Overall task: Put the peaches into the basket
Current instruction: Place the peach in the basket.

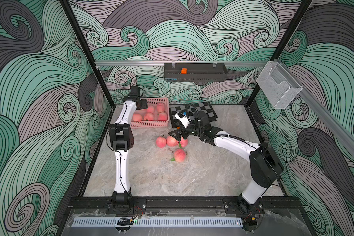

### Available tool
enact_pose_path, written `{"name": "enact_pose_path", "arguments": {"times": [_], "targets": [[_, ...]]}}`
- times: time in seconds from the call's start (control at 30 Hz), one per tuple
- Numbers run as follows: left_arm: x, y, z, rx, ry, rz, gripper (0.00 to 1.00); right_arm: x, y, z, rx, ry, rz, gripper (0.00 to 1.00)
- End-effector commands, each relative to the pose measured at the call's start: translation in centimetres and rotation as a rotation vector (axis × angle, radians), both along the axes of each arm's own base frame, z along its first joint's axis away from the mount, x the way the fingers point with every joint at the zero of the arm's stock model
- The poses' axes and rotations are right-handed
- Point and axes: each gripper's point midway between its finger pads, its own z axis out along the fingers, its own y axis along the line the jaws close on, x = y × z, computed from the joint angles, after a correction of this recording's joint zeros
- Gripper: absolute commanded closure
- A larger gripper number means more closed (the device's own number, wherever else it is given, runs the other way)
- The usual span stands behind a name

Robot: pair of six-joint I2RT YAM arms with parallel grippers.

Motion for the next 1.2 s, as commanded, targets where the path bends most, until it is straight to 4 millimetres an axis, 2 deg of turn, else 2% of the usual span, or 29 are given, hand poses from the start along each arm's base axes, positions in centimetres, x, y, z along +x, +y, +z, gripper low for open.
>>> {"name": "enact_pose_path", "arguments": {"times": [0.0,0.47,0.93,1.1,1.17], "targets": [[1.3,0.6,-0.7,0.028,-0.028,0.009,0.42,0.6,0.6,0.2,0.017,-0.030,0.028,0.01],[2.8,3.6,-3.7,0.086,-0.024,0.019,0.41,1.3,1.1,-1.3,-0.004,-0.016,0.035,0.01],[3.4,3.9,-4.3,0.098,-0.034,0.005,0.38,1.6,1.2,-1.5,-0.008,-0.019,0.033,0.01],[3.4,4.1,-4.3,0.101,-0.034,0.007,0.34,1.6,1.1,-1.1,-0.006,-0.027,0.030,0.01],[3.3,4.1,-4.2,0.100,-0.035,0.008,0.28,1.6,1.0,-1.1,-0.007,-0.028,0.029,0.01]]}}
